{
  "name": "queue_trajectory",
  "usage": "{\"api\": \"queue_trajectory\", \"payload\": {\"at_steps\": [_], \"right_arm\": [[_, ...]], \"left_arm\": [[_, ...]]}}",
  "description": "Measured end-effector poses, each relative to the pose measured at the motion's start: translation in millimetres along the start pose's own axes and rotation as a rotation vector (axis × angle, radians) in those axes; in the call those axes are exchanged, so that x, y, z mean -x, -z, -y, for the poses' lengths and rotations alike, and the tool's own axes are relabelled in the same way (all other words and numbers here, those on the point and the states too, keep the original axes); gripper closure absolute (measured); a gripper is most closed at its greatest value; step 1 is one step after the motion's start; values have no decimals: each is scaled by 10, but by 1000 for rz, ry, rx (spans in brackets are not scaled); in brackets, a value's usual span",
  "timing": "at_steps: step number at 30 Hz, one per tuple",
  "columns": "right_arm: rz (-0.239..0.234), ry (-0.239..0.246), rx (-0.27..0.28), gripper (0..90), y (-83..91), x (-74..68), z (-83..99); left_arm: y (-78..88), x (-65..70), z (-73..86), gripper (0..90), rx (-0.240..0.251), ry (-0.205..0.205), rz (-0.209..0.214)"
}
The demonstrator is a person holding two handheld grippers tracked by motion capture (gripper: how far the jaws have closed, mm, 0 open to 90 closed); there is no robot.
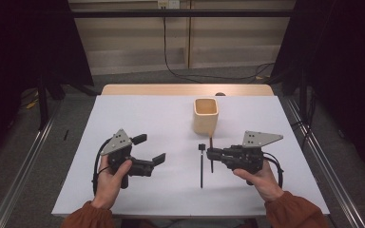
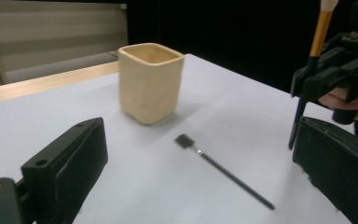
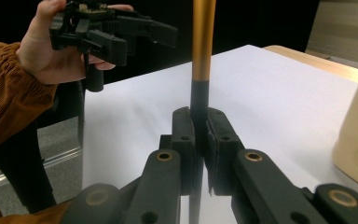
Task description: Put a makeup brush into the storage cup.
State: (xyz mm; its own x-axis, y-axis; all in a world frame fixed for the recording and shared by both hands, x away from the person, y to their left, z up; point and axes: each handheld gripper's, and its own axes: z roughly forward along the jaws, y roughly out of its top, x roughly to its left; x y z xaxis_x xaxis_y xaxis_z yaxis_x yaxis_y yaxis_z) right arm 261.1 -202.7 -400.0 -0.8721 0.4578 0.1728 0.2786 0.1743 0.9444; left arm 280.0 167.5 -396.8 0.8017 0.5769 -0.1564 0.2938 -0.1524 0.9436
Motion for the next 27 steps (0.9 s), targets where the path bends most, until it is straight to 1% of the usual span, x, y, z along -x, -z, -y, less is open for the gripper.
{"api": "queue_trajectory", "payload": {"at_steps": [3, 4, 5, 6, 9, 10, 12, 14, 15, 16, 18, 20, 21, 24, 25, 27], "right_arm": [[12, -5, 0, 836, 13, 26, -6], [17, -5, 1, 836, 15, 34, -8], [17, -6, 2, 836, 17, 40, -11], [18, -4, 3, 836, 18, 47, -15], [33, -7, 4, 836, 30, 64, -30], [38, -10, 8, 836, 35, 71, -35], [44, -16, 14, 836, 45, 88, -44], [43, -27, 22, 836, 42, 110, -48], [37, -32, 27, 836, 39, 119, -49], [40, -34, 27, 836, 32, 128, -53], [46, -28, 26, 836, 16, 145, -66], [53, -28, 27, 836, 5, 159, -89], [55, -24, 25, 836, -1, 169, -104], [66, -20, 22, 836, -15, 214, -149], [71, -21, 22, 836, -24, 233, -163], [80, -24, 21, 836, -34, 272, -189]], "left_arm": [[95, -50, 65, 31, 1, 11, -23], [125, -65, 84, 31, 4, 11, -24], [158, -78, 99, 31, -2, 10, -35], [185, -84, 117, 31, 2, 18, -46], [260, -109, 178, 31, 7, 23, -53], [287, -124, 198, 31, 4, 18, -55], [339, -141, 235, 30, 0, 29, -61], [388, -161, 277, 24, 23, 46, -51], [411, -167, 296, 21, 26, 39, -57], [427, -164, 314, 21, 21, 35, -67], [460, -164, 342, 20, 14, 39, -74], [489, -157, 370, 20, 27, 53, -84], [512, -152, 377, 20, 19, 53, -97], [586, -130, 406, 20, 35, 67, -120], [614, -131, 420, 20, 35, 62, -121], [657, -132, 456, 21, 32, 56, -143]]}}
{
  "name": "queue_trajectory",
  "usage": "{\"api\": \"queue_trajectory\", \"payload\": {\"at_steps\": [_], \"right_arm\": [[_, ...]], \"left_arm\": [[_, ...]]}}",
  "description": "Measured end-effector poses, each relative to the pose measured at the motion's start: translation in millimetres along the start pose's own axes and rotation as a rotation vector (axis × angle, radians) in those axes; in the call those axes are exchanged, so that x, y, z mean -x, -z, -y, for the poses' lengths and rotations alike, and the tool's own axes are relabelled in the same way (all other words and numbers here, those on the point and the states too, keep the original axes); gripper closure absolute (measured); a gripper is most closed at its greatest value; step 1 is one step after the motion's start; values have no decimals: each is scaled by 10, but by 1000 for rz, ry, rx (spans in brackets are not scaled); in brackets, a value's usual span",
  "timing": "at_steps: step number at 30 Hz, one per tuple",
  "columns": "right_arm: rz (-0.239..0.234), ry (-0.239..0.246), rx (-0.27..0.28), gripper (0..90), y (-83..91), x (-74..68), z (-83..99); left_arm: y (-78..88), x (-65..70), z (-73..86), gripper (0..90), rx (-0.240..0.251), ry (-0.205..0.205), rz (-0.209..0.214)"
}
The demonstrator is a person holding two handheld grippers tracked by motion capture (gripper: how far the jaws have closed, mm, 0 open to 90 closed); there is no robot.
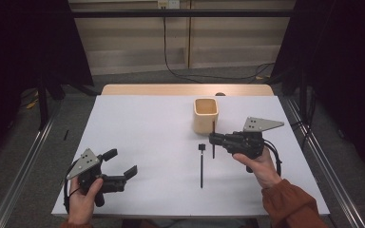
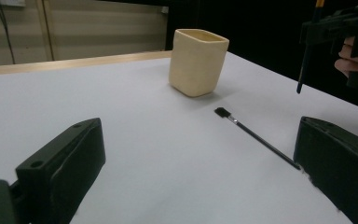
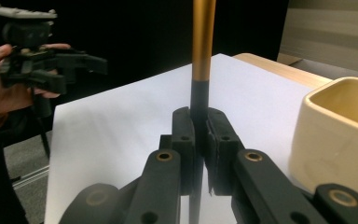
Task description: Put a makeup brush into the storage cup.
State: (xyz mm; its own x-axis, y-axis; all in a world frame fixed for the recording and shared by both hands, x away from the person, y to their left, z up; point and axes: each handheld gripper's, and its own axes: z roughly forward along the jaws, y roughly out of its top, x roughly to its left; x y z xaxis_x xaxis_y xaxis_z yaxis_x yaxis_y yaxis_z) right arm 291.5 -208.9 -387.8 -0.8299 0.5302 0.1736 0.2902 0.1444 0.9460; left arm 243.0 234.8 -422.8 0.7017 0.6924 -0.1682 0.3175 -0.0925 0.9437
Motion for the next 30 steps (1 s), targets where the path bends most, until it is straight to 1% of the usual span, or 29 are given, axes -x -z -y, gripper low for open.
{"api": "queue_trajectory", "payload": {"at_steps": [1, 2, 4, 6, 8, 11, 13, 17, 19, 20, 22, 24, 28, 30], "right_arm": [[4, 2, 1, 836, -4, 15, -16], [7, 2, 2, 836, -11, 29, -34], [14, 3, 4, 836, -15, 46, -61], [20, 4, 7, 836, -17, 60, -88], [29, 6, 9, 836, -15, 76, -112], [41, 5, 15, 836, -15, 116, -144], [45, 4, 18, 836, -28, 142, -168], [55, 10, 20, 836, -68, 181, -234], [60, 11, 22, 836, -89, 202, -263], [63, 14, 21, 836, -96, 214, -279], [78, 18, 27, 836, -105, 240, -322], [81, 13, 41, 836, -103, 274, -367], [99, 13, 46, 836, -122, 332, -444], [107, 15, 46, 836, -145, 363, -473]], "left_arm": [[17, -7, 26, 21, 8, 5, -11], [27, -13, 38, 20, 6, 7, -14], [45, -21, 63, 20, 18, 11, -38], [55, -39, 82, 20, 20, 21, -37], [58, -55, 107, 20, 12, 14, -58], [66, -70, 131, 20, 7, 5, -66], [64, -78, 140, 20, 9, 9, -70], [48, -53, 142, 20, 5, -3, -67], [50, -36, 137, 20, -2, -22, -55], [50, -24, 137, 20, 7, -26, -50], [61, -24, 128, 19, 7, -34, -42], [77, -24, 126, 19, 13, -30, -37], [73, -20, 127, 19, 9, -29, -46], [70, -15, 130, 19, -4, -27, -45]]}}
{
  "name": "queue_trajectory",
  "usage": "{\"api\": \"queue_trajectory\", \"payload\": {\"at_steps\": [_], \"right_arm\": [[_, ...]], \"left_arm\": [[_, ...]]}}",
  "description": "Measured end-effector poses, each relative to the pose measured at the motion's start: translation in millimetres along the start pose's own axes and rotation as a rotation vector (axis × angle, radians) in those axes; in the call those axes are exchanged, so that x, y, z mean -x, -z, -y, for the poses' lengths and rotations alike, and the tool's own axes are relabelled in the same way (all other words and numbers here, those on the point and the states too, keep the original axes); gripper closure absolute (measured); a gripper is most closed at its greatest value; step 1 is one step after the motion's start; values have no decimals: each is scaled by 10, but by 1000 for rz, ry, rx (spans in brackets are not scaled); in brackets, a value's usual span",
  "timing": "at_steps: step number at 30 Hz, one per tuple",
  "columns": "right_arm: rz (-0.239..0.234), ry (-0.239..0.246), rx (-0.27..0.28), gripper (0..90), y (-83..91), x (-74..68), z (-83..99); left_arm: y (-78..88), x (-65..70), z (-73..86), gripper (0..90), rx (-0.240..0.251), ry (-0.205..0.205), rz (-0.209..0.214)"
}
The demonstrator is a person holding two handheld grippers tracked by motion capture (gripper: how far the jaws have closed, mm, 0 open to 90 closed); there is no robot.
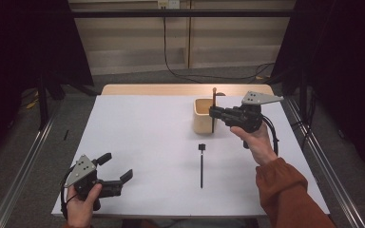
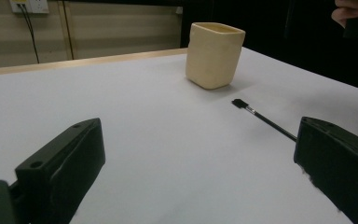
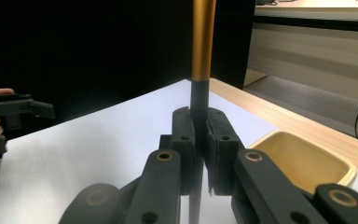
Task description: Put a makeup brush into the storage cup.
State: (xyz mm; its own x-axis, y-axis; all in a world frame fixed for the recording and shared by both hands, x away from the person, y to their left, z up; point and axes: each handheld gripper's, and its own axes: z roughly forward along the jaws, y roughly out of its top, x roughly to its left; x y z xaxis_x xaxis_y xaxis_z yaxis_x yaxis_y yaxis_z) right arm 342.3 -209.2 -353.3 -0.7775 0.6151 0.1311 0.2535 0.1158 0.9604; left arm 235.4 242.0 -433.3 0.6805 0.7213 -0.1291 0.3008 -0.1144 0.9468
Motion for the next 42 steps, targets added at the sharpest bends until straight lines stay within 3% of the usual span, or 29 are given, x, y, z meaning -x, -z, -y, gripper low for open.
{"api": "queue_trajectory", "payload": {"at_steps": [19, 35, 42], "right_arm": [[62, 20, 1, 836, -274, 275, -363], [131, -1, -31, 835, -496, 485, -319], [139, -8, -42, 835, -535, 574, -269]], "left_arm": [[11, 10, -7, 20, 0, -6, 8], [18, 20, -5, 20, 8, -2, 25], [12, 15, -2, 19, 8, 0, 26]]}}
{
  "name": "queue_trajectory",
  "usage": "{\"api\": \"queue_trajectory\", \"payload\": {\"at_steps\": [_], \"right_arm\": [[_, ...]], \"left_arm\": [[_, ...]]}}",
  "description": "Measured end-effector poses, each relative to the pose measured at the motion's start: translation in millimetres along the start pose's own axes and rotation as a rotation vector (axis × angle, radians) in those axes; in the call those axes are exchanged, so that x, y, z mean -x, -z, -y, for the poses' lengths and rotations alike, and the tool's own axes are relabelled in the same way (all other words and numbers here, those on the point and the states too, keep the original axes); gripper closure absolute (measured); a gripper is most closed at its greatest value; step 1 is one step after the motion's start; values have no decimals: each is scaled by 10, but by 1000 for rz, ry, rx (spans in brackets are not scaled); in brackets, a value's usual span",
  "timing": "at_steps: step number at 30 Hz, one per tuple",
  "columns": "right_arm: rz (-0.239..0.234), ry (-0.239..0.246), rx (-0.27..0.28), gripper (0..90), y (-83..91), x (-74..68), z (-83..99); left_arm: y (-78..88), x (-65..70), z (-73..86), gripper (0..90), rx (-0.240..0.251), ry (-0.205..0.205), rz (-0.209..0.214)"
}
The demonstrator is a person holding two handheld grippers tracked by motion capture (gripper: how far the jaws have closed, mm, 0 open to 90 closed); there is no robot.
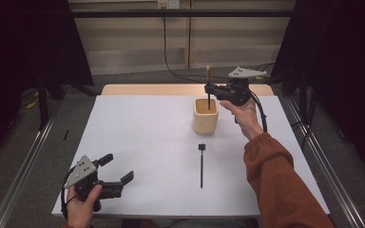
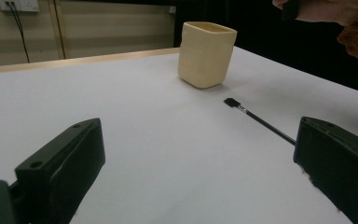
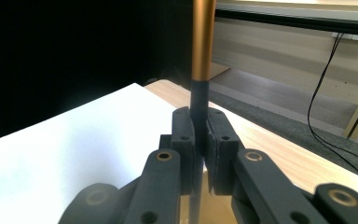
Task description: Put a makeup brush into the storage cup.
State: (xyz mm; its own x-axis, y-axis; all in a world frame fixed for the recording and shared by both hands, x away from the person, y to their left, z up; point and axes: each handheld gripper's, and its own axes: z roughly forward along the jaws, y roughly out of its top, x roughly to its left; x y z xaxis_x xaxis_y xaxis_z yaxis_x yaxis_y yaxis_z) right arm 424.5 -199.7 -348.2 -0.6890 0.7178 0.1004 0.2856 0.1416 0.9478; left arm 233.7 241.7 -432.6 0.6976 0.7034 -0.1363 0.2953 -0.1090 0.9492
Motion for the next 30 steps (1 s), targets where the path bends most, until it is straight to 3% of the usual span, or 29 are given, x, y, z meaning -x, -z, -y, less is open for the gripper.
{"api": "queue_trajectory", "payload": {"at_steps": [6, 20, 30], "right_arm": [[3, -6, -10, 835, -47, 37, 88], [-2, -1, -37, 835, -140, 32, 191], [-4, -33, -33, 834, -152, 59, 358]], "left_arm": [[-10, 19, -4, 19, -5, -17, 5], [-3, 14, -7, 20, -10, -14, 4], [-1, 13, -4, 19, -8, -19, -2]]}}
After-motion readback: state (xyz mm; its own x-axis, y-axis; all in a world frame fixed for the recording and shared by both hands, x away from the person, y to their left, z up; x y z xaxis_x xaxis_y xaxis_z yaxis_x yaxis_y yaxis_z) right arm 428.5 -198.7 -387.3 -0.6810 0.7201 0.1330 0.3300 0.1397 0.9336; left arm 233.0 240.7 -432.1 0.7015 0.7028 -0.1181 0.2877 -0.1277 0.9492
